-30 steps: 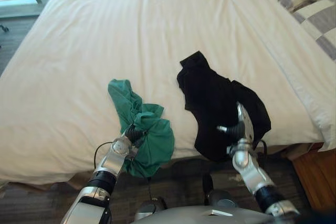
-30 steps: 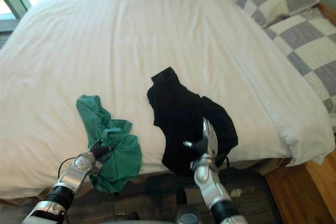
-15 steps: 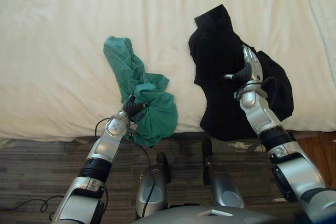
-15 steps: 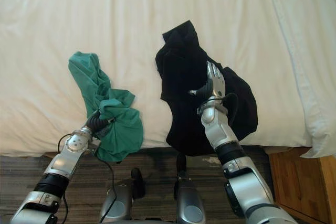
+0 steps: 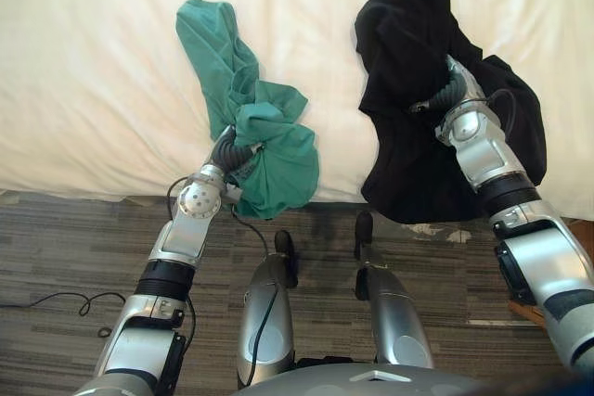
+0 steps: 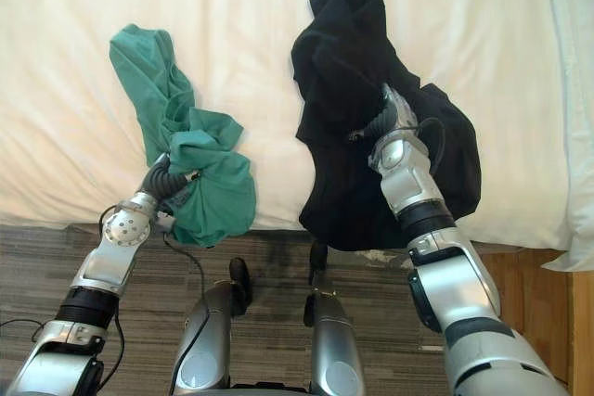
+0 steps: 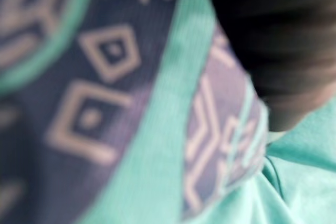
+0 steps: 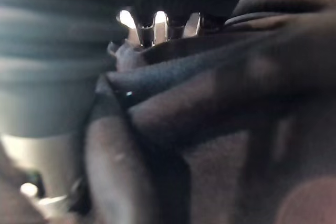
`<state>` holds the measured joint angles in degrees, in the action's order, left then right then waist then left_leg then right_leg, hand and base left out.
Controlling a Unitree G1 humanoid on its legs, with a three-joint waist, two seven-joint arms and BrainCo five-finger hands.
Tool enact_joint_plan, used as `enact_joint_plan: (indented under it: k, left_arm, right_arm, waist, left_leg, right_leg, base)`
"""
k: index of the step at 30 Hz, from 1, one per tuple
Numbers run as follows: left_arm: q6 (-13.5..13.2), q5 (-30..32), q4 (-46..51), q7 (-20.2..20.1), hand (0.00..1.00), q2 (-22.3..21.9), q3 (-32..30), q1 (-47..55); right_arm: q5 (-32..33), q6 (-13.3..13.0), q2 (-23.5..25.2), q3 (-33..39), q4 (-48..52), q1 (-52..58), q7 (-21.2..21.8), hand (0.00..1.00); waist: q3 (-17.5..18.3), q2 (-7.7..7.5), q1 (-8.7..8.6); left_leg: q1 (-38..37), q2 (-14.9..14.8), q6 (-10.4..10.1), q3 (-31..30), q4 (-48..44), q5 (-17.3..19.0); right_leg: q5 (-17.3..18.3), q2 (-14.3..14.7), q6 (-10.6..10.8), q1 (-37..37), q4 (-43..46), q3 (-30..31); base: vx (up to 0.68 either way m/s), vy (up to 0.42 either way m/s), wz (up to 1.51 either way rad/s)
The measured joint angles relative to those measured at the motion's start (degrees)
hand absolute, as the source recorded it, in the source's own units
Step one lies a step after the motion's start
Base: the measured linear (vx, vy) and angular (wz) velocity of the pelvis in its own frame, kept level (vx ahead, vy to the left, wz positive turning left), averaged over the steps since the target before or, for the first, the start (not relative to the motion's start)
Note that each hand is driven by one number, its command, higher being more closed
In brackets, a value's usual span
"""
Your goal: Tidy the bed and pick cloth on bed and put in laundry
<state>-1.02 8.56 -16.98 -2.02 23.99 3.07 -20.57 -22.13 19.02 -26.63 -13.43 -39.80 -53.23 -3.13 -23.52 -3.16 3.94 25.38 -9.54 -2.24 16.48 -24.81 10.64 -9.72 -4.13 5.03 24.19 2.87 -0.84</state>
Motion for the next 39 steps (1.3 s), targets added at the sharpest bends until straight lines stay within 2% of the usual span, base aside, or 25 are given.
enact_joint_plan:
  k: [4,5,8,13,17,20,21,22,23,24,26,27,30,32,33,34,35,37,39]
  left_arm:
    - [0.0,0.1,-0.6,0.0,1.0,-0.7,-1.0,-1.5]
    - [0.0,0.1,-1.5,0.0,1.0,-0.8,-1.0,-2.1]
    - [0.0,0.1,-3.7,0.0,1.0,-1.3,-1.1,-3.4]
    - [0.1,0.1,-9.4,0.6,1.0,-3.1,-1.4,-5.0]
    - [0.3,0.0,-13.5,2.1,1.0,-3.5,-1.0,-5.0]
    - [0.8,-0.5,-16.9,3.7,1.0,-4.2,-0.9,-4.6]
    - [0.8,-0.8,-17.5,4.5,1.0,-4.2,-0.9,-3.9]
    - [0.8,-2.2,-17.8,5.2,1.0,-4.3,-0.9,-2.5]
    - [0.8,-3.0,-18.1,5.5,1.0,-4.4,-0.9,-2.0]
    - [0.8,-5.1,-18.1,6.1,1.0,-4.6,-0.9,-0.7]
    - [0.3,-10.1,-18.9,6.3,1.0,-5.1,-0.9,2.6]
    - [-0.1,-12.1,-19.6,6.2,1.0,-5.3,-0.9,3.5]
    - [-3.5,-18.4,-21.8,4.7,1.0,-6.4,-1.0,8.3]
    - [-6.8,-23.9,-23.1,1.9,1.0,-7.4,-1.4,12.6]
    - [-7.6,-24.8,-23.3,1.2,1.0,-7.6,-1.5,13.7]
    - [-9.4,-26.3,-24.0,-0.3,1.0,-8.0,-1.7,15.4]
    - [-11.7,-28.6,-24.8,-2.0,1.0,-8.4,-1.7,17.3]
    - [-14.1,-32.8,-25.2,-4.8,1.0,-9.4,-1.6,19.1]
    - [-15.1,-35.8,-25.3,-7.3,1.0,-11.3,-0.6,20.6]
  right_arm:
    - [1.3,-3.4,-0.7,3.2,-0.8,-0.1,-0.1,1.0]
    - [1.9,-4.9,-0.6,4.4,-2.0,-0.1,-0.6,1.0]
    - [3.9,-7.1,0.1,5.6,-3.8,0.1,-3.2,1.0]
    - [7.2,-13.9,4.7,7.9,-4.7,6.8,-10.0,1.0]
    - [12.5,-18.8,8.7,10.4,-4.1,13.3,-12.9,1.0]
    - [17.8,-23.5,12.4,12.1,-3.0,20.7,-13.7,1.0]
    - [19.6,-25.5,13.7,12.5,-2.3,23.6,-13.7,1.0]
    - [21.9,-28.7,15.0,12.6,-2.0,27.4,-13.4,1.0]
    - [22.7,-30.1,15.3,12.6,-1.9,29.2,-13.3,1.0]
    - [23.7,-32.7,15.9,12.6,-1.9,32.5,-12.8,1.0]
    - [24.8,-36.3,17.5,12.5,-3.0,39.2,-11.3,1.0]
    - [25.5,-37.1,17.9,12.5,-4.0,41.4,-10.5,1.0]
    - [29.7,-37.9,19.8,12.3,-9.1,49.4,-6.1,1.0]
    - [35.6,-38.2,21.2,12.2,-11.6,55.7,0.2,1.0]
    - [36.9,-38.2,21.6,12.2,-11.7,57.1,2.0,1.0]
    - [38.8,-38.2,22.2,11.9,-11.8,59.2,5.5,1.0]
    - [38.8,-38.2,22.5,11.0,-11.8,60.8,9.7,1.0]
    - [38.8,-38.1,22.8,10.7,-11.5,62.2,14.9,1.0]
    - [38.8,-37.5,22.8,10.2,-11.1,63.5,19.7,1.0]
  waist:
    - [0.1,-0.13,-0.2]
    - [0.2,-0.1,-0.21]
    - [0.3,-0.15,-0.24]
    - [0.7,-0.49,-0.84]
    - [1.2,-1.06,-1.75]
    - [1.3,-1.51,-2.61]
    - [1.4,-1.84,-3.01]
    - [1.7,-2.18,-3.23]
    - [1.7,-2.19,-3.49]
    - [2.1,-2.19,-3.94]
    - [4.1,-2.16,-4.73]
    - [4.6,-1.95,-4.81]
    - [7.1,-0.79,-6.21]
    - [8.6,0.19,-6.55]
    - [9.2,0.36,-6.78]
    - [10.0,0.46,-7.13]
    - [10.6,0.47,-7.6]
    - [11.0,0.21,-7.68]
    - [11.6,-0.29,-7.89]
  left_leg:
    - [0.8,0.8,-0.1,-0.5,2.1,-2.0]
    - [0.4,1.1,0.0,-0.5,3.0,-2.8]
    - [-0.7,1.5,0.0,-0.5,4.9,-4.0]
    - [-4.8,2.1,-0.4,-0.4,8.2,-5.5]
    - [-8.9,2.9,-0.8,0.3,10.5,-5.8]
    - [-12.8,2.9,-0.7,0.8,11.5,-5.1]
    - [-14.4,3.0,-0.6,1.2,12.4,-5.1]
    - [-16.4,3.2,-0.6,2.0,13.6,-5.2]
    - [-17.5,3.4,-0.7,2.1,14.1,-5.2]
    - [-19.1,3.6,-0.6,2.3,15.2,-5.2]
    - [-22.0,4.3,-0.7,3.2,17.8,-5.2]
    - [-23.1,4.5,-0.7,3.6,18.7,-5.3]
    - [-27.9,5.4,-0.9,4.2,22.4,-5.4]
    - [-32.2,5.9,-0.6,5.3,24.9,-5.6]
    - [-33.0,6.0,-0.7,5.4,25.3,-5.5]
    - [-34.6,6.2,-0.8,5.5,26.1,-5.5]
    - [-36.4,6.4,-1.0,5.4,26.7,-5.4]
    - [-38.0,6.7,-1.0,5.0,26.7,-5.3]
    - [-39.2,7.5,-1.0,2.9,26.3,-5.4]
  right_leg:
    - [-0.2,-0.4,-0.2,1.2,0.0,0.0]
    - [-0.3,-0.5,-0.3,1.2,0.0,-0.1]
    - [-0.7,-0.7,-0.9,1.0,0.0,-0.2]
    - [-0.4,-0.9,-1.3,-1.4,0.0,-0.3]
    - [0.5,-1.0,-1.0,-4.1,0.0,-0.3]
    - [1.2,-0.9,-0.9,-7.7,-0.5,-0.3]
    - [1.2,-1.0,-0.9,-8.8,-0.9,0.0]
    - [1.3,-1.1,-0.6,-10.1,-1.2,0.3]
    - [1.5,-1.2,-0.5,-11.0,-1.4,0.3]
    - [1.7,-1.3,-0.2,-12.2,-1.7,0.3]
    - [2.1,-1.6,0.0,-13.9,-2.4,0.7]
    - [2.3,-1.6,0.2,-14.8,-2.7,0.9]
    - [3.0,-2.0,0.5,-18.4,-4.0,0.9]
    - [3.3,-2.1,0.9,-21.6,-5.5,1.5]
    - [3.3,-2.2,1.0,-22.4,-5.9,1.5]
    - [3.6,-2.2,1.4,-23.7,-6.4,1.5]
    - [4.0,-2.3,1.7,-25.2,-6.4,1.2]
    - [4.5,-2.8,1.9,-27.3,-6.4,0.3]
    - [6.3,-3.9,2.2,-29.7,-5.2,-2.6]
  base:
    - [-0.05,-0.052,0.12]
    - [-0.01,-0.052,0.08]
    - [0.0,-0.05,0.05]
    - [0.01,-0.027,0.01]
    - [0.02,-0.005,-0.06]
    - [0.04,0.01,-0.12]
    - [0.05,0.002,-0.22]
    - [0.06,0.005,-0.21]
    - [0.07,0.019,-0.18]
    - [0.08,0.028,-0.08]
    - [0.12,0.04,-0.18]
    - [0.13,0.054,-0.2]
    - [0.14,0.069,-0.11]
    - [0.2,0.079,-0.2]
    - [0.17,0.067,-0.14]
    - [0.19,0.059,-0.02]
    - [0.14,0.04,-0.01]
    - [0.06,0.029,0.09]
    - [0.0,0.0,0.64]
